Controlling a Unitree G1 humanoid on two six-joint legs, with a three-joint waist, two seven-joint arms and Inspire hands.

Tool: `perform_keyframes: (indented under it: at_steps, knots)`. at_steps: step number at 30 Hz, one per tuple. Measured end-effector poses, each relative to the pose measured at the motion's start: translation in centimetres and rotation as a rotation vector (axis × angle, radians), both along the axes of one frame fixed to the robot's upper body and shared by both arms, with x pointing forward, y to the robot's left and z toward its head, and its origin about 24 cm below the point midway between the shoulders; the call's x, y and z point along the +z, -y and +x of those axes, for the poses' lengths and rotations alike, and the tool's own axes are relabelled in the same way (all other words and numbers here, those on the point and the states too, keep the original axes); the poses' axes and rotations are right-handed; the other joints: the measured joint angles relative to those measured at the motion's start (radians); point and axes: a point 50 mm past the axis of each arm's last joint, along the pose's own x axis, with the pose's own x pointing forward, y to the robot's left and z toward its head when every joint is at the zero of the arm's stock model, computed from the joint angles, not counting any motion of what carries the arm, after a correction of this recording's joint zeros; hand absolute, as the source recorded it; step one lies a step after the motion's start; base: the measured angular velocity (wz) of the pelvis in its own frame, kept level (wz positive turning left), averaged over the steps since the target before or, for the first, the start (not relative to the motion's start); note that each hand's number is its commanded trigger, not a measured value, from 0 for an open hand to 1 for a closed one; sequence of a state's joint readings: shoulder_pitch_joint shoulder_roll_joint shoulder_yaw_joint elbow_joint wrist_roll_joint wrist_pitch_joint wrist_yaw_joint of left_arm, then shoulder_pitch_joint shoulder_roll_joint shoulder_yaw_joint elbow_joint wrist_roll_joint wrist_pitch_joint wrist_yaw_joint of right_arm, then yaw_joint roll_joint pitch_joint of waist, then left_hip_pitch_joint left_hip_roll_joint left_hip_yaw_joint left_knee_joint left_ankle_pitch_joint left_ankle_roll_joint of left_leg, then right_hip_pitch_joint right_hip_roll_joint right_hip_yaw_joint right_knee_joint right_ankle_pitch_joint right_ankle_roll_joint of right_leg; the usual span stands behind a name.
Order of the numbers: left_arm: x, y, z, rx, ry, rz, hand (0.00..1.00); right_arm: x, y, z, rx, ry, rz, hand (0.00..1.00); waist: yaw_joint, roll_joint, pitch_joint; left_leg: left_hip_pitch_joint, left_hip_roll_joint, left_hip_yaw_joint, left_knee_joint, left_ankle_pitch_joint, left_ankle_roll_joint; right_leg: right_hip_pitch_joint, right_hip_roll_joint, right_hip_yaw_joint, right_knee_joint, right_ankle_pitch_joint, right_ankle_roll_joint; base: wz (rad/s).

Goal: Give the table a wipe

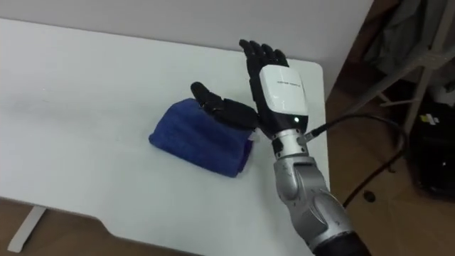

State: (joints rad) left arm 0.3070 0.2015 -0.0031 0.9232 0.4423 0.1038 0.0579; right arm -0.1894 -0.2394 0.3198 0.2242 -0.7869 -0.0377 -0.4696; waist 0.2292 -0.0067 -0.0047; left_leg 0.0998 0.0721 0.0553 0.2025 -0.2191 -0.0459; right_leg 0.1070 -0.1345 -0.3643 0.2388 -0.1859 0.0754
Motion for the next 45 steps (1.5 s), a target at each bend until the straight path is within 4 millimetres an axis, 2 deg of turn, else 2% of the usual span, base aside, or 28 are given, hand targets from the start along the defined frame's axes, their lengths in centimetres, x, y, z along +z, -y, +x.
perform_keyframes:
  at_steps: [1, 5, 9, 13, 18, 21, 25, 28, 32, 33, 38, 40, 41, 43, 45]
  knots:
    - [0.0, 0.1, -0.4, 0.004, -0.01, -0.002, 0.0, 0.3, 0.2, -0.1, -0.01, 0.018, 0.017, 0.0, -0.004, -0.002, -0.0016, 0.004, 0.0, 0.002, 0.001, 0.0, 0.0, 0.002, 0.001, 0.004, 0.0, 0.0, 0.0, -0.04]
    - [-0.2, 0.4, -1.2, 0.03, -0.026, -0.014, 0.0, 0.3, 1.8, -0.5, -0.083, 0.04, 0.052, 0.0, -0.008, 0.002, 0.0008, 0.036, -0.002, 0.003, -0.008, 0.0, 0.0, 0.031, 0.0, 0.004, -0.002, 0.0, 0.003, 0.0]
    - [-0.1, 0.3, -1.7, 0.065, -0.034, -0.014, 0.0, 1.0, 4.1, -0.5, -0.193, 0.113, 0.077, 0.0, -0.039, 0.006, 0.0049, 0.031, -0.004, 0.001, -0.011, -0.002, 0.002, 0.03, -0.003, 0.001, -0.001, -0.001, 0.004, 0.02]
    - [0.0, -0.2, -1.9, 0.102, -0.032, 0.0, 0.0, 0.9, 6.2, -1.2, -0.302, 0.139, 0.147, 0.0, -0.059, 0.005, 0.0048, 0.033, -0.005, 0.002, -0.014, -0.002, 0.002, 0.029, -0.003, 0.005, -0.001, -0.001, 0.005, -0.01]
    - [0.1, -0.7, -2.7, 0.142, -0.042, 0.016, 0.0, -0.3, 9.7, -3.5, -0.477, 0.149, 0.17, 0.0, -0.101, 0.001, 0.0032, 0.036, -0.006, 0.003, -0.009, -0.002, 0.003, 0.03, -0.004, 0.01, -0.001, -0.002, 0.006, -0.01]
    - [0.2, -1.0, -2.9, 0.161, -0.038, 0.027, 0.0, -1.6, 11.5, -5.1, -0.583, 0.129, 0.198, 0.0, -0.12, 0.005, 0.0063, 0.042, -0.006, 0.019, -0.011, -0.002, 0.002, 0.029, -0.005, 0.017, -0.003, -0.003, 0.007, -0.09]
    - [0.3, -1.3, -3.0, 0.182, -0.03, 0.035, 0.0, -4.6, 14.0, -8.0, -0.739, 0.016, 0.277, 0.0, -0.141, 0.0, 0.0056, 0.042, -0.007, 0.028, -0.014, -0.003, 0.004, 0.025, -0.006, 0.023, -0.002, -0.004, 0.01, -0.05]
    - [0.6, -1.8, -3.4, 0.215, -0.019, 0.046, 0.0, -7.3, 16.2, -11.0, -0.91, -0.093, 0.371, 0.0, -0.164, 0.0, 0.0055, 0.043, -0.008, 0.036, -0.015, -0.004, 0.006, 0.02, -0.006, 0.037, 0.0, -0.005, 0.01, -0.08]
    - [0.8, -1.9, -3.5, 0.223, -0.001, 0.053, 0.0, -9.9, 17.8, -13.9, -1.095, -0.185, 0.473, 0.0, -0.181, -0.001, 0.0066, 0.045, -0.008, 0.044, -0.012, -0.006, 0.008, 0.019, -0.004, 0.06, -0.001, -0.005, 0.011, -0.05]
    - [0.8, -1.9, -3.5, 0.222, 0.0, 0.053, 0.0, -10.8, 18.2, -15.1, -1.154, -0.226, 0.498, 0.0, -0.189, -0.004, 0.0043, 0.044, -0.009, 0.044, -0.009, -0.007, 0.01, 0.02, -0.005, 0.06, -0.001, -0.005, 0.011, 0.0]
    - [0.9, -2.1, -4.2, 0.252, -0.009, 0.061, 0.0, -14.2, 18.5, -20.5, -1.329, -0.428, 0.519, 0.0, -0.201, 0.001, 0.0029, 0.048, -0.014, 0.042, -0.006, -0.011, 0.013, 0.027, -0.009, 0.063, -0.003, -0.008, 0.016, 0.0]
    - [1.0, -2.2, -4.9, 0.266, -0.025, 0.066, 0.0, -16.1, 18.3, -23.8, -1.406, -0.605, 0.522, 0.0, -0.204, -0.001, 0.0001, 0.052, -0.015, 0.039, -0.015, -0.011, 0.013, 0.035, -0.008, 0.062, -0.009, -0.01, 0.018, 0.06]
    - [0.9, -2.1, -5.0, 0.269, -0.03, 0.064, 0.0, -16.5, 18.2, -24.7, -1.421, -0.654, 0.518, 0.0, -0.204, -0.002, -0.0005, 0.052, -0.015, 0.037, -0.016, -0.012, 0.013, 0.039, -0.008, 0.062, -0.013, -0.01, 0.018, 0.1]
    - [0.8, -1.9, -5.0, 0.274, -0.037, 0.056, 0.0, -17.8, 17.4, -27.5, -1.442, -0.857, 0.51, 0.0, -0.203, -0.003, -0.0006, 0.055, -0.017, 0.033, -0.015, -0.013, 0.015, 0.045, -0.007, 0.063, -0.017, -0.01, 0.018, 0.07]
    - [0.8, -1.8, -5.1, 0.274, -0.042, 0.052, 0.0, -18.5, 16.7, -28.8, -1.43, -0.977, 0.516, 0.0, -0.202, -0.001, 0.0002, 0.056, -0.017, 0.032, -0.016, -0.013, 0.015, 0.046, -0.007, 0.062, -0.017, -0.01, 0.019, 0.0]
